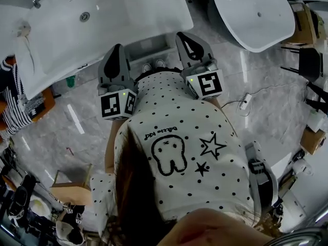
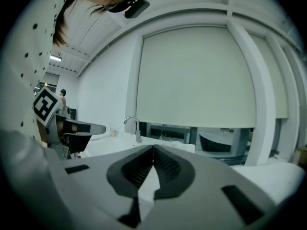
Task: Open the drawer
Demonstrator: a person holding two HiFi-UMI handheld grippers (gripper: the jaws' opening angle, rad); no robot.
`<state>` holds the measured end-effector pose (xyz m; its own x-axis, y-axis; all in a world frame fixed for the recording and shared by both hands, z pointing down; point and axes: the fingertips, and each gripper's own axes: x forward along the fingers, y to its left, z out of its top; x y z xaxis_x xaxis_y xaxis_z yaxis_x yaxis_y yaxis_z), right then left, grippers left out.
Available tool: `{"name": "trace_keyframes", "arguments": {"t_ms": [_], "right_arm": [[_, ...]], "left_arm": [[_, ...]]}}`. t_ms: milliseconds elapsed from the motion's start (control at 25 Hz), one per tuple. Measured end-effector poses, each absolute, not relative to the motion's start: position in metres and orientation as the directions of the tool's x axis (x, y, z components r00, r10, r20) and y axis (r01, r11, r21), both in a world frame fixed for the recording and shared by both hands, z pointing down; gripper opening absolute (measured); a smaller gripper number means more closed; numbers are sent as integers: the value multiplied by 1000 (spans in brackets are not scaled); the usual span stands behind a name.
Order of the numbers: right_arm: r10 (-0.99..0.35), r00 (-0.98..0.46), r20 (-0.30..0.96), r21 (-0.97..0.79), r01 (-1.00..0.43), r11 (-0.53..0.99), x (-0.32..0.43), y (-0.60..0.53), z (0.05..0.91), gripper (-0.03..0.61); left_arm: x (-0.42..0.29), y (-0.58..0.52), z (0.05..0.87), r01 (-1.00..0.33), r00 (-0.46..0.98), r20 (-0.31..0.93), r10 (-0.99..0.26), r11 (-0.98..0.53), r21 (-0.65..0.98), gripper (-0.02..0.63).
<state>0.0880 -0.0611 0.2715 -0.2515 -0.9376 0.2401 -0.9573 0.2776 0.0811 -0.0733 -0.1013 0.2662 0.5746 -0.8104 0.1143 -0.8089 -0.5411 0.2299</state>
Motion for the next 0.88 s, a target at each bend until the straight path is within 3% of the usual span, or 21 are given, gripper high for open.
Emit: {"name": "trace_keyframes", "arguments": {"t_ms": [880], "right_arm": [[-882,-387,270,64,-906,417,51,-69,284,12]], "left_arm": [[-64,-95,273,-780,624,173,-762,-593,199,5]]}}
